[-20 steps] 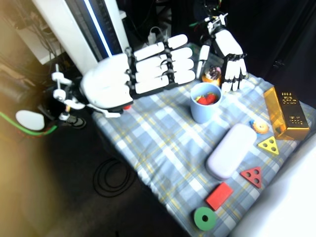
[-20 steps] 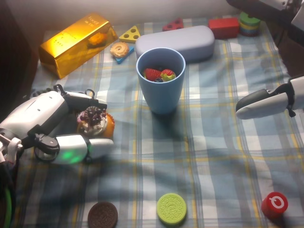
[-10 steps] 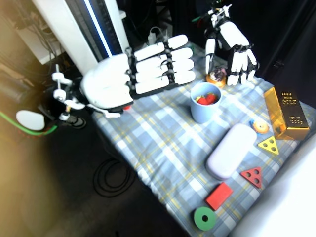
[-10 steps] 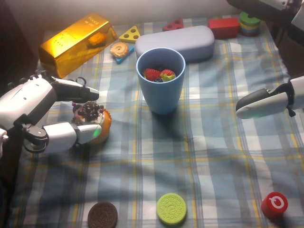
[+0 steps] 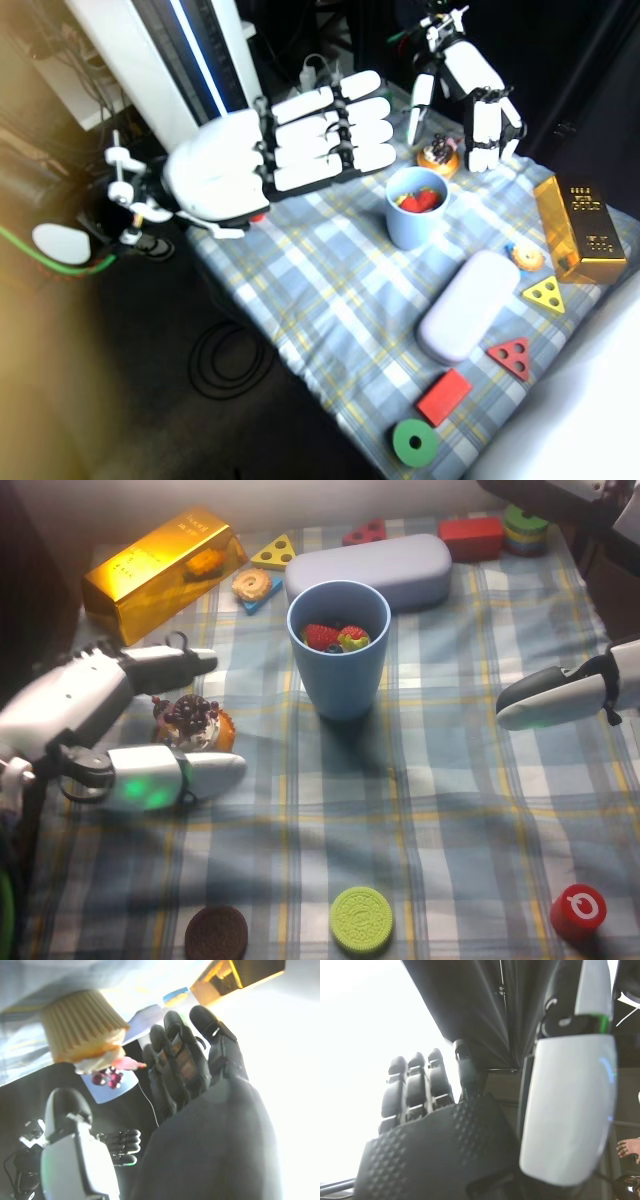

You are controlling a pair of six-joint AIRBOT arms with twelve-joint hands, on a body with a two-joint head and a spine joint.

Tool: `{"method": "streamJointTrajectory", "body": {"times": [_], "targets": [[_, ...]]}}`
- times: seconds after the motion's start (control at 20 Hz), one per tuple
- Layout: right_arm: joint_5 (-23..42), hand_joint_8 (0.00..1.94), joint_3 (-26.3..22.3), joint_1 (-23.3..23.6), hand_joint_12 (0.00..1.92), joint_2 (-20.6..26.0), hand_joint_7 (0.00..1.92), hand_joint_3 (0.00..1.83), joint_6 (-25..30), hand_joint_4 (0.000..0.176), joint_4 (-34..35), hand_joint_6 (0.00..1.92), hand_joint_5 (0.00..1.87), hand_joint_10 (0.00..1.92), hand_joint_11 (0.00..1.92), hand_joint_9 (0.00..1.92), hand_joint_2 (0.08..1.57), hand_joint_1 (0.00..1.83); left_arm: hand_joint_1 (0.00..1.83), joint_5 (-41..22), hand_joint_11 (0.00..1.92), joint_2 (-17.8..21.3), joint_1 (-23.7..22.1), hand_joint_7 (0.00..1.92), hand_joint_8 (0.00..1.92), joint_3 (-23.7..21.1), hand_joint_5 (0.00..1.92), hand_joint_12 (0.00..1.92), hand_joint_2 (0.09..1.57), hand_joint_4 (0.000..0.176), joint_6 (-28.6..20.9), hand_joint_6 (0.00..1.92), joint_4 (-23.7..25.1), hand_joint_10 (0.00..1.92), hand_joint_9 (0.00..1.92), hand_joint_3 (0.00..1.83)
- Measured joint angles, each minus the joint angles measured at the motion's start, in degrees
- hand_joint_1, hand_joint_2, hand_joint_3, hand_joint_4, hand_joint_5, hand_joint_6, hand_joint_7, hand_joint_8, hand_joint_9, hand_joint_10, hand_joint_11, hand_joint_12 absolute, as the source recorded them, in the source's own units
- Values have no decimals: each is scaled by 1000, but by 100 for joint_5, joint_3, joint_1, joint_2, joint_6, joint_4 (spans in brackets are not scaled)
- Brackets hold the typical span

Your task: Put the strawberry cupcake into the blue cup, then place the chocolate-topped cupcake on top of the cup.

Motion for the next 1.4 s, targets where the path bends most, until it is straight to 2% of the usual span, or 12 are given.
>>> {"method": "streamJointTrajectory", "body": {"times": [0.15,0.45,0.5,0.65,0.7,0.75,0.8,1.05,1.25,1.3,1.35,1.4], "targets": [[-7,0,2,-13,92,2,0,0,-4,85,20,0,0,0,0,0,770,527,694,160,178,-260,0,656,8,160,522,590,852,51,2,9,-50,3,551,9],[-4,0,0,-15,92,2,0,0,-4,85,42,0,0,0,0,0,770,527,874,146,138,-339,0,721,3,229,693,537,979,40,2,16,-79,0,533,10],[-4,0,0,-15,92,2,0,0,-4,85,42,0,0,0,0,0,770,527,879,144,152,-337,0,743,3,229,745,555,1021,19,0,11,-79,2,546,5],[-4,0,0,-15,92,2,0,0,-4,85,39,0,0,0,0,0,770,527,936,118,201,-299,0,834,2,208,845,519,1052,21,-2,3,-57,1,591,0],[-4,0,0,-15,92,2,0,0,-4,85,42,0,0,0,0,0,770,527,898,116,208,-280,0,846,3,177,861,509,1069,30,0,5,-66,2,598,5],[-4,0,0,-15,92,2,0,0,-4,85,39,0,0,0,0,0,770,527,974,118,194,-243,0,867,6,149,917,507,1117,147,-4,830,-50,4,604,4],[-7,0,0,-15,92,2,0,0,-4,85,42,0,0,0,0,0,770,527,976,109,237,-214,0,920,2,129,890,439,1145,175,-4,1100,-42,2,636,6],[-2,0,0,-39,92,0,0,0,-2,85,55,0,0,0,0,0,770,527,995,-4,197,-57,-20,930,5,52,930,405,1131,176,-4,1046,13,3,613,0],[-7,0,0,-39,92,0,0,0,-4,85,55,0,0,0,0,0,770,527,996,-142,8,55,-37,912,0,7,929,708,1128,176,-2,1050,28,0,595,2],[-11,0,0,-39,92,2,0,0,-4,85,55,0,0,0,0,0,770,527,947,-122,19,55,-35,904,4,7,838,711,1059,36,-2,401,26,3,608,0],[-9,0,0,-39,92,0,0,0,-2,85,59,0,0,0,0,0,770,527,945,-120,62,52,-35,924,4,7,878,753,1036,0,-2,135,31,5,634,0],[-4,0,0,-39,92,0,0,0,-4,85,59,0,0,0,0,0,770,527,920,-122,54,52,-35,914,1,7,891,794,1039,0,-2,35,28,2,633,0]]}}
